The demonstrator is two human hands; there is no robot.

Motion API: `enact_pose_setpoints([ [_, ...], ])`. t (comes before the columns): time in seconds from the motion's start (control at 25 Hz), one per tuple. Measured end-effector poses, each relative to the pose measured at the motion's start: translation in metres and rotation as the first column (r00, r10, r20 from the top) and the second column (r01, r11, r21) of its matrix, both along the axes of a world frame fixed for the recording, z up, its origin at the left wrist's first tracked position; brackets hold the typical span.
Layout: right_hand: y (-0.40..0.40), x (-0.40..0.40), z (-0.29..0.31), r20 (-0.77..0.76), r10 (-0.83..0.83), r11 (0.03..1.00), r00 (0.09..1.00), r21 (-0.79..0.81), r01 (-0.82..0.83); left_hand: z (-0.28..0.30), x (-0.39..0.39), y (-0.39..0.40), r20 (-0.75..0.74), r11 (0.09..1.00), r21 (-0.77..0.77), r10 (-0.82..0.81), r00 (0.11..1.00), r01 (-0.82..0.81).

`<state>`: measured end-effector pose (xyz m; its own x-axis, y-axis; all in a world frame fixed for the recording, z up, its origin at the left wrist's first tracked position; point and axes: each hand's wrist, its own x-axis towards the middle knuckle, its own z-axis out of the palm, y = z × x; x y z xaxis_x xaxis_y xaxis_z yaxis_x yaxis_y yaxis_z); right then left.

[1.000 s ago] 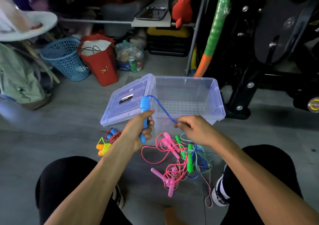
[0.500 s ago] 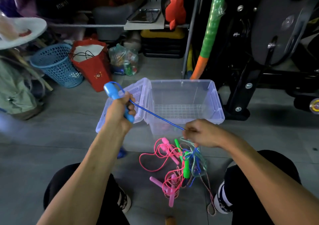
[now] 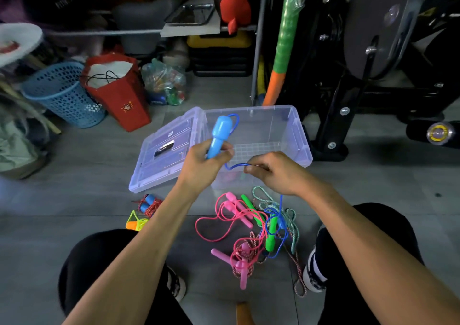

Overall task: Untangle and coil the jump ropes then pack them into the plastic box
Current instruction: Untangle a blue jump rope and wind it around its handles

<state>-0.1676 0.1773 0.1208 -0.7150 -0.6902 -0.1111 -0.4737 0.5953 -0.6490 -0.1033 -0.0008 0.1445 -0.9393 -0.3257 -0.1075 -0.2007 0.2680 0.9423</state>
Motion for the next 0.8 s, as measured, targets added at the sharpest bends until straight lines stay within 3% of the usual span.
enact_pose_setpoints([
  [0.12, -0.001, 0.001, 0.005, 0.029, 0.009, 1.0, 1.0, 0.01, -0.009, -0.002, 0.005, 0.002, 0.169, 0.976, -0.069, -0.194, 0.966, 0.208],
  [0.2, 0.001, 0.0, 0.008, 0.052, -0.047, 0.998, 0.998, -0.03, 0.048, -0.01, 0.006, 0.002, 0.236, 0.971, 0.032, -0.237, 0.942, 0.237],
  [0.28, 0.008, 0.0, 0.009, 0.099, -0.095, 0.994, 0.991, -0.049, 0.1, -0.012, 0.002, -0.003, 0.134, 0.96, 0.281, -0.036, 0.99, -0.003],
  [0.36, 0.02, -0.002, 0.01, 0.108, -0.136, 0.991, 0.985, 0.022, 0.135, -0.012, -0.007, -0.021, 0.138, 0.793, 0.528, 0.272, 0.952, -0.303],
  [0.4, 0.027, -0.003, 0.011, 0.101, -0.151, 0.988, 0.983, 0.052, 0.146, -0.015, -0.011, -0.031, 0.176, 0.764, 0.523, 0.338, 0.925, -0.378],
  [0.44, 0.032, -0.003, 0.012, 0.087, -0.164, 0.986, 0.983, 0.049, 0.16, -0.019, -0.012, -0.039, 0.22, 0.835, 0.395, 0.319, 0.922, -0.383],
  [0.48, 0.036, -0.004, 0.014, 0.07, -0.18, 0.984, 0.981, 0.011, 0.179, -0.025, -0.01, -0.042, 0.289, 0.942, 0.158, 0.243, 0.926, -0.296],
  [0.56, 0.039, -0.003, 0.018, 0.058, -0.194, 0.975, 0.979, -0.1, 0.199, -0.033, -0.003, -0.031, 0.383, 0.983, -0.186, 0.073, 0.921, 0.0],
  [0.64, 0.035, -0.001, 0.018, 0.045, -0.152, 0.982, 0.987, -0.103, 0.156, -0.034, -0.001, -0.011, 0.311, 0.984, -0.167, -0.008, 0.95, 0.063],
  [0.72, 0.028, 0.001, 0.012, 0.043, -0.101, 0.992, 0.994, -0.068, 0.104, -0.026, 0.001, 0.006, 0.206, 0.996, 0.019, -0.088, 0.974, 0.086],
  [0.8, 0.02, 0.004, 0.009, 0.065, -0.077, 0.993, 0.995, -0.086, 0.082, -0.02, 0.003, 0.011, 0.197, 0.973, 0.171, -0.189, 0.962, 0.156],
])
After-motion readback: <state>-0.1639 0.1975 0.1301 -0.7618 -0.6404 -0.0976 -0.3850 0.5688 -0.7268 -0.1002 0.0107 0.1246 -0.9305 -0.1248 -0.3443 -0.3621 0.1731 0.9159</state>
